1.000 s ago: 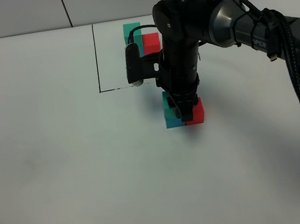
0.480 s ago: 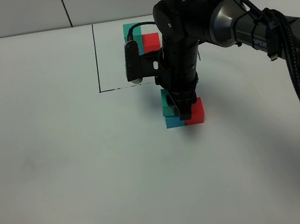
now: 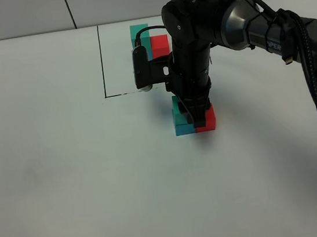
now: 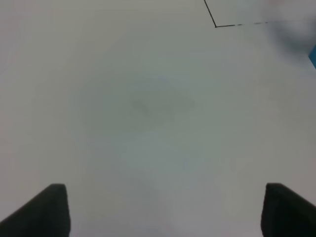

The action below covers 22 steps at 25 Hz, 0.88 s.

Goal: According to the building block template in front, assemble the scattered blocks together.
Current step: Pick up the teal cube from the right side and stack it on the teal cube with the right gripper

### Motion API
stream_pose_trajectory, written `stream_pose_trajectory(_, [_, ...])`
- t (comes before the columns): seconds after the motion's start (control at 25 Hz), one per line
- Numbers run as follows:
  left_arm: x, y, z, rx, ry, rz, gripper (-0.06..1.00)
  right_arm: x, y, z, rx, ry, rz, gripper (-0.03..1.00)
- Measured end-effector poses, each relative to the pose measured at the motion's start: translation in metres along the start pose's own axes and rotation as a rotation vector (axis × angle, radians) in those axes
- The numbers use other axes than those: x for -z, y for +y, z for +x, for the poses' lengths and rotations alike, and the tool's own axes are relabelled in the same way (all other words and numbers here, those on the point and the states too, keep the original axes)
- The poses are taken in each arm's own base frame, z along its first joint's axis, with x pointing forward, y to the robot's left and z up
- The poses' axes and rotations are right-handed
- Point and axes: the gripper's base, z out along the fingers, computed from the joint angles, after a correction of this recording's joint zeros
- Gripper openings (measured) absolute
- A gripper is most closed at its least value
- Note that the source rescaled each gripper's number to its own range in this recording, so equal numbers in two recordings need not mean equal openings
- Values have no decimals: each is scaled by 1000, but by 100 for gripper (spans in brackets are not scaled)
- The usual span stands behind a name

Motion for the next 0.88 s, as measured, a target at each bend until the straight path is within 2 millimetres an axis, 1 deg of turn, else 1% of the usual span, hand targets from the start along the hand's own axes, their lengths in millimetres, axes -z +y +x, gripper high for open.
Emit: stream_pose_trajectory(0.88, [0, 0, 0, 1, 0, 0, 77, -2, 0, 0, 22, 1, -1, 1])
